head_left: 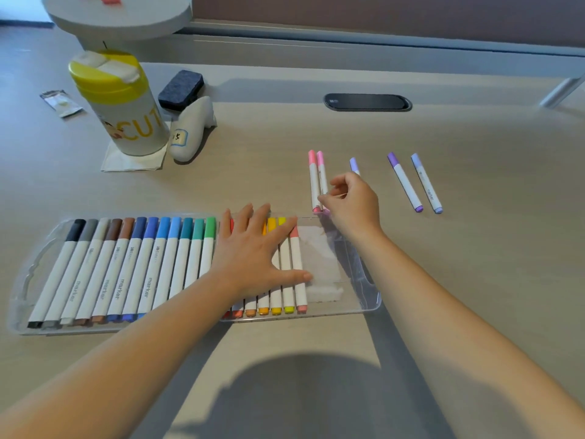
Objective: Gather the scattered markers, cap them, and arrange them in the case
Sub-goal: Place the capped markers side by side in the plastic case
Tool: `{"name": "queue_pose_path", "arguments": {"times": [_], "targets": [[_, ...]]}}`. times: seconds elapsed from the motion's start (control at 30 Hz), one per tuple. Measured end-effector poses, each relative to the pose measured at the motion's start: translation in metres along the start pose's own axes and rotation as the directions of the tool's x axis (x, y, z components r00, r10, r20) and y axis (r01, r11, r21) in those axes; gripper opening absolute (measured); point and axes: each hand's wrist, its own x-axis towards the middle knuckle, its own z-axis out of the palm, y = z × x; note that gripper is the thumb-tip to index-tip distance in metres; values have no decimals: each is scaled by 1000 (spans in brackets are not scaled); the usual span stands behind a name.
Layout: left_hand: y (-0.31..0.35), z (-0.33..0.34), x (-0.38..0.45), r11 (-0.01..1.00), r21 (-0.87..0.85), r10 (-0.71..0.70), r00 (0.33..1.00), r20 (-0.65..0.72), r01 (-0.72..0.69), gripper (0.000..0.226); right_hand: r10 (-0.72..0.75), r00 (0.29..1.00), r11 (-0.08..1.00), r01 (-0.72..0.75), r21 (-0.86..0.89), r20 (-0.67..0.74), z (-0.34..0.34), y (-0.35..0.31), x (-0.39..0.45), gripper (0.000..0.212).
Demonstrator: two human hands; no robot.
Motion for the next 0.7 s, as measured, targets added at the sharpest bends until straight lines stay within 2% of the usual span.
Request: {"name": "queue_pose_path", "arguments": {"times": [0.07, 0.27, 0.37, 0.43, 0.53, 0.6, 0.63, 0.7], "targets": [[-1, 0, 0, 1000, 25, 4, 1000, 4, -4, 93, 5, 1000, 999, -5, -39, 1, 7, -3, 7, 28], [-3, 1, -1, 999, 40, 9, 1000, -18, -8, 97, 0, 999, 926, -20, -376, -53, 24, -2, 22, 52], [-1, 1, 0, 1000, 29, -7, 1000, -12, 8, 93, -16, 998, 860, -18, -510, -62, 29, -2, 27, 51], [-1, 2, 2, 1000, 14, -12, 1000, -13, 12, 90, -23, 998, 848, -15, -530, -65, 31, -3, 31, 47], [-1, 4, 3, 1000, 17, 5, 1000, -21, -5, 89, -14, 997, 862, -25, -506, -72, 30, -4, 35, 43], [-3, 5, 3, 1000, 22, 14, 1000, -26, -14, 90, 11, 998, 901, -39, -431, -66, 27, -7, 34, 39], [-3, 5, 3, 1000, 22, 18, 999, -26, -18, 90, 26, 998, 938, -43, -343, -55, 23, -9, 32, 37], [-3, 6, 3, 999, 24, 25, 999, -22, -24, 91, 56, 998, 997, -57, -49, -24, 16, -15, 26, 39]]}}
